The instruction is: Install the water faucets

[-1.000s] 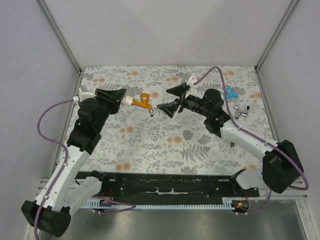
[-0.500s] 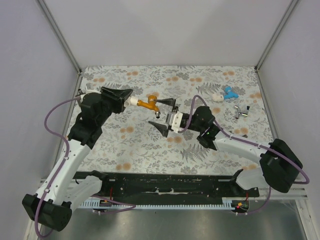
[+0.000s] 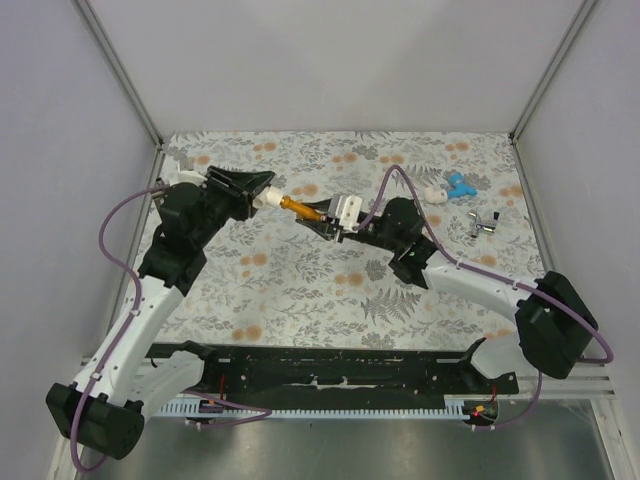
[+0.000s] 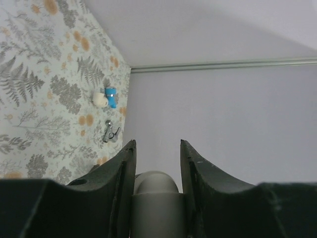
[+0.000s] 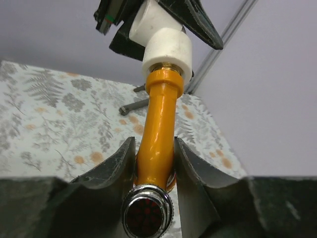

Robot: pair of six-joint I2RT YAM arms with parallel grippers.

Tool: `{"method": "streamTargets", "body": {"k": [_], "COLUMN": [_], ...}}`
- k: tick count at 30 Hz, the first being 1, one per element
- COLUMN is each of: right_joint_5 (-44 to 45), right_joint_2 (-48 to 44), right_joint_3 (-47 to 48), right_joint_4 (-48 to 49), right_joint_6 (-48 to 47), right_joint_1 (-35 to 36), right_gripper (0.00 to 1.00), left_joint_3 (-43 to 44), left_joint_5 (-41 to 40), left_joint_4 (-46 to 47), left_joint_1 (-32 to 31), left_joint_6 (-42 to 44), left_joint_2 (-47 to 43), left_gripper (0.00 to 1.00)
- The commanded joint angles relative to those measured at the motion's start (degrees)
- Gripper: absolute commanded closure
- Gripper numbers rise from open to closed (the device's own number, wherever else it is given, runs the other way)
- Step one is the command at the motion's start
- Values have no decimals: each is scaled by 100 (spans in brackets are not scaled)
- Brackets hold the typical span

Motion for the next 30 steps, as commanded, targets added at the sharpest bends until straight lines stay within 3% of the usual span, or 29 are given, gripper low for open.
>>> {"method": "streamTargets", "body": {"k": [1, 4, 6, 10, 13, 16, 18, 19, 23, 29, 30], "right_joint_5": [-628, -1294, -1560, -1893, -2560, -3230, -3222, -3248, -3424, -2758, -2669], "right_joint_2": [-248, -178, -11, 454, 1051, 1597, 1677, 1651, 1318, 693, 649], "right_joint_3": [499, 648, 789, 1289, 1982, 2432, 2372, 2346, 2345, 3003, 3118], "right_joint_4": [-634, -222, 190, 377, 395, 1015, 1737, 1731, -40, -4589, -5006], "right_joint_6": [1840, 3254, 4474, 6866, 8755, 10259, 10676, 10599, 9013, 5163, 4670], "right_joint_1": [-133, -413, -607, -1028, -1266, -1284, -1337, -1372, -1504, -1530, -1522], "right_gripper": [69, 83, 100, 100, 100, 100, 100, 100, 100, 100, 100], "left_joint_3": [-189, -496, -707, -1357, -1604, -1535, -1438, -1351, -982, 239, 363], "left_joint_5": [297, 324, 315, 534, 1016, 1728, 1932, 1923, 1634, 1633, 1668], "left_joint_4": [1856, 2910, 3543, 5423, 6130, 5799, 5124, 4763, 2998, 439, 105], "left_joint_1": [-9, 0, 0, 0, 9, 0, 18, 18, 9, 9, 9], "left_joint_6": [117, 572, 1038, 2136, 3059, 3964, 4606, 4931, 6223, 7859, 8104], "left_joint_2": [-164, -164, -199, -357, -453, -489, -567, -681, -1200, -1377, -1342], "left_gripper": [98, 98, 98, 98, 98, 98, 98, 94, 52, 40, 38]}}
